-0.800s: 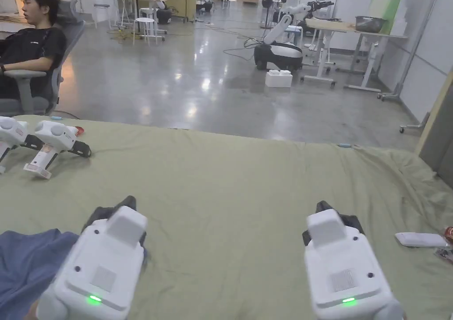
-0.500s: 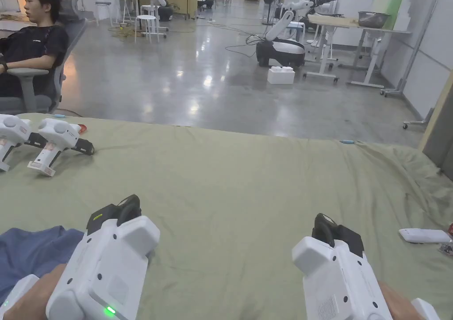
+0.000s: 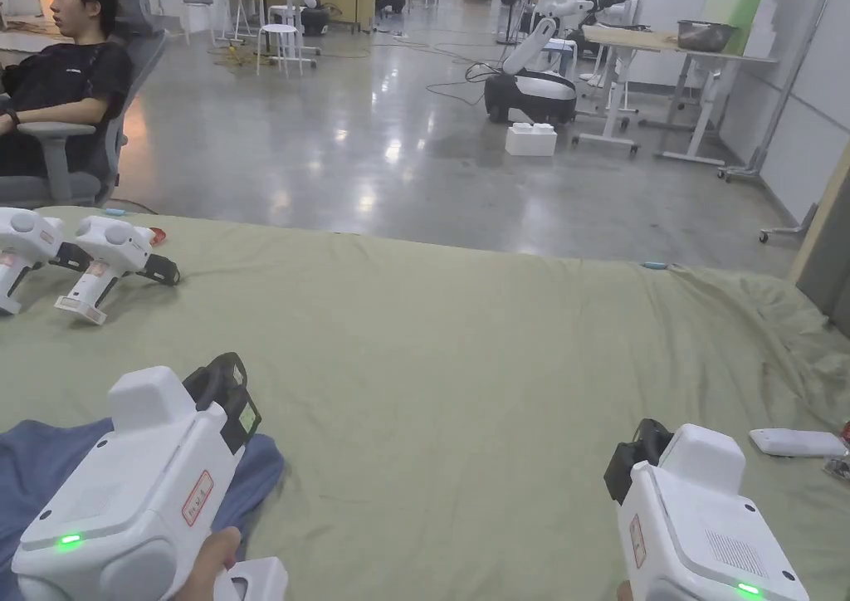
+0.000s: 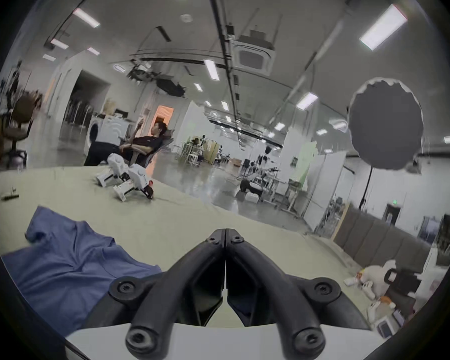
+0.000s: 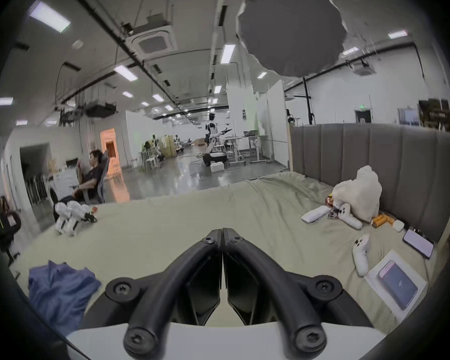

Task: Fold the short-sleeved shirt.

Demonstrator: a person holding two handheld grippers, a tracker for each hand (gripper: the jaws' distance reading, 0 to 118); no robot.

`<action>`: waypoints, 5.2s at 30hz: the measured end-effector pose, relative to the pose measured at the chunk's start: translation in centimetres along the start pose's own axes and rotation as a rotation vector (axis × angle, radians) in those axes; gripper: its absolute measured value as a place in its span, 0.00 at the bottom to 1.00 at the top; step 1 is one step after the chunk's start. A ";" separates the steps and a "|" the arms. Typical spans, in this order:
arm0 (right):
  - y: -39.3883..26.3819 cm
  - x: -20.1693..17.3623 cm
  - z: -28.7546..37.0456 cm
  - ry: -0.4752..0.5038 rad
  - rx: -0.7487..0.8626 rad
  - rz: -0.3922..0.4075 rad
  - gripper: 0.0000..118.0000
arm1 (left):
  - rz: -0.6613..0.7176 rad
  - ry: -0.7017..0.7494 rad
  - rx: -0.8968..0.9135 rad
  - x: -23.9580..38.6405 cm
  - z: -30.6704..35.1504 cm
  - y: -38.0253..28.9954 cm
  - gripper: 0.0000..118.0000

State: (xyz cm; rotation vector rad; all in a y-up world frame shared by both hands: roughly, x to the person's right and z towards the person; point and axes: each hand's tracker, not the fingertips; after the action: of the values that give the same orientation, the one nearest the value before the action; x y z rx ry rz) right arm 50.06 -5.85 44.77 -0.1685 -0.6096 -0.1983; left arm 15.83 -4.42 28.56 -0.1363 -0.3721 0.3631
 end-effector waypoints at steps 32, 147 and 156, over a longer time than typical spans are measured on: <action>-3.7 -6.3 -0.6 0.176 -0.128 0.256 0.00 | -0.261 0.319 -0.857 -23.9 -2.9 -5.0 0.77; 0.2 -0.6 2.2 0.097 -0.013 0.219 0.00 | -0.261 -0.019 -0.883 -2.0 -3.3 -9.8 0.00; -1.8 0.7 1.5 0.082 -0.089 0.214 0.00 | -0.300 0.061 -1.044 -2.4 -3.5 -15.8 0.52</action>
State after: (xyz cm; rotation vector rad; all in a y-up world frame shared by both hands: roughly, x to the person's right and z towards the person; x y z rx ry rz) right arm 49.36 -7.42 46.51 -0.3082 -0.4971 -0.0252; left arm 20.12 -20.15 27.67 -1.0969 -0.4850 -0.1641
